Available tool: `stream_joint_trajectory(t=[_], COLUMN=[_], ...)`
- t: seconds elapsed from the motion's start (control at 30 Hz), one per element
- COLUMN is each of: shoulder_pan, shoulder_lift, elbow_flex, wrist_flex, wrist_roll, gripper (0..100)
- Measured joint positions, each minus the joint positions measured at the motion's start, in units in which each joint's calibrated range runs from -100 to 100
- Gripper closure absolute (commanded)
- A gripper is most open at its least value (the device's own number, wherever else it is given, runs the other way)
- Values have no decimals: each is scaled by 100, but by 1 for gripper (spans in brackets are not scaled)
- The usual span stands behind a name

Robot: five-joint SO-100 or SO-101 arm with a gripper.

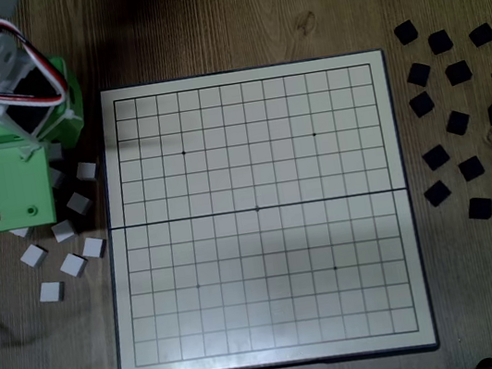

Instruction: Grasp a White stone and put it on the board on position (0,0).

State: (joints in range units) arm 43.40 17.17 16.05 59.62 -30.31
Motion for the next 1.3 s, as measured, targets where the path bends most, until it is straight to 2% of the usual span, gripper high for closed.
stream_joint_trajectory(t=[1.3], shoulder_pan=[205], shoulder_lift=[64], elbow_flex=[384], wrist_flex=[-492], wrist_roll=[-49], gripper=[88])
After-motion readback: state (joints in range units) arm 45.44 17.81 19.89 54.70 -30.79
